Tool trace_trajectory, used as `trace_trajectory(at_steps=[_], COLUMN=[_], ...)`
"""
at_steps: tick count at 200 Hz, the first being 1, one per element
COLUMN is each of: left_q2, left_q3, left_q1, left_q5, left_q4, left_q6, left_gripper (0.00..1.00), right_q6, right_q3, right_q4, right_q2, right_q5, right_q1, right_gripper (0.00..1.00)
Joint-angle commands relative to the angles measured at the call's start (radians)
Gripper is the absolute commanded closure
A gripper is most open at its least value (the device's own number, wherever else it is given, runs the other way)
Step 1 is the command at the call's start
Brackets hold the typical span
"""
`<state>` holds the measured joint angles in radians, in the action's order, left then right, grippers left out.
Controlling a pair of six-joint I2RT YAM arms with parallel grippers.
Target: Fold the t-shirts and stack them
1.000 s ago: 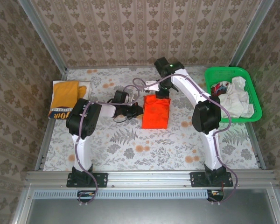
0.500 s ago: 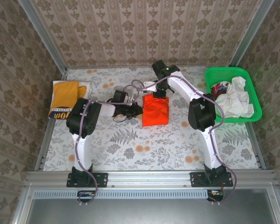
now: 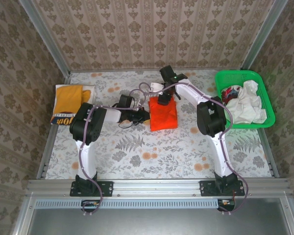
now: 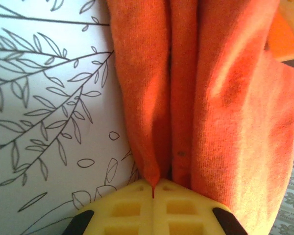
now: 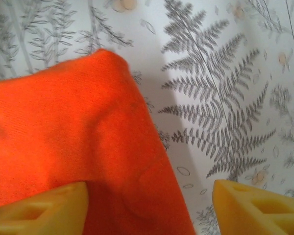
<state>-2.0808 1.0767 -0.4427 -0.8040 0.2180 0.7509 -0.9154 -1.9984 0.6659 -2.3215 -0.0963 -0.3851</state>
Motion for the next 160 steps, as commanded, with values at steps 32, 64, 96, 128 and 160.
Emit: trace_trajectory(at_steps=[32, 64, 96, 128, 160], left_q2=[-0.019, 0.089, 0.189, 0.250, 0.208], left_q3=[-0.103, -0.121, -0.126, -0.099, 0.004], left_q1=[0.013, 0.014, 0.010, -0.020, -0.079], left_q5=[0.224, 0.266, 0.326, 0.418, 0.441], left_q4=[-0.140, -0.137, -0.144, -0.146, -0.165], left_q6=[-0.025, -0.025, -0.026, -0.031, -0.034], left_gripper=[0.94, 0.75, 0.56, 0.37, 0.40], right_q6=[0.369, 0.776, 1.033, 1.183, 1.216], right_q3=[0.301, 0.423, 0.585, 0.687, 0.778], right_q4=[-0.425, -0.462, -0.470, -0.410, -0.388], right_q2=[0.285, 0.394, 0.486, 0.518, 0.548], right_q5=[0.019, 0.102, 0.034, -0.038, -0.047], right_q1=[0.036, 0.049, 0.051, 0.045, 0.004], right_gripper=[0.21, 0.17, 0.18, 0.35, 0.59])
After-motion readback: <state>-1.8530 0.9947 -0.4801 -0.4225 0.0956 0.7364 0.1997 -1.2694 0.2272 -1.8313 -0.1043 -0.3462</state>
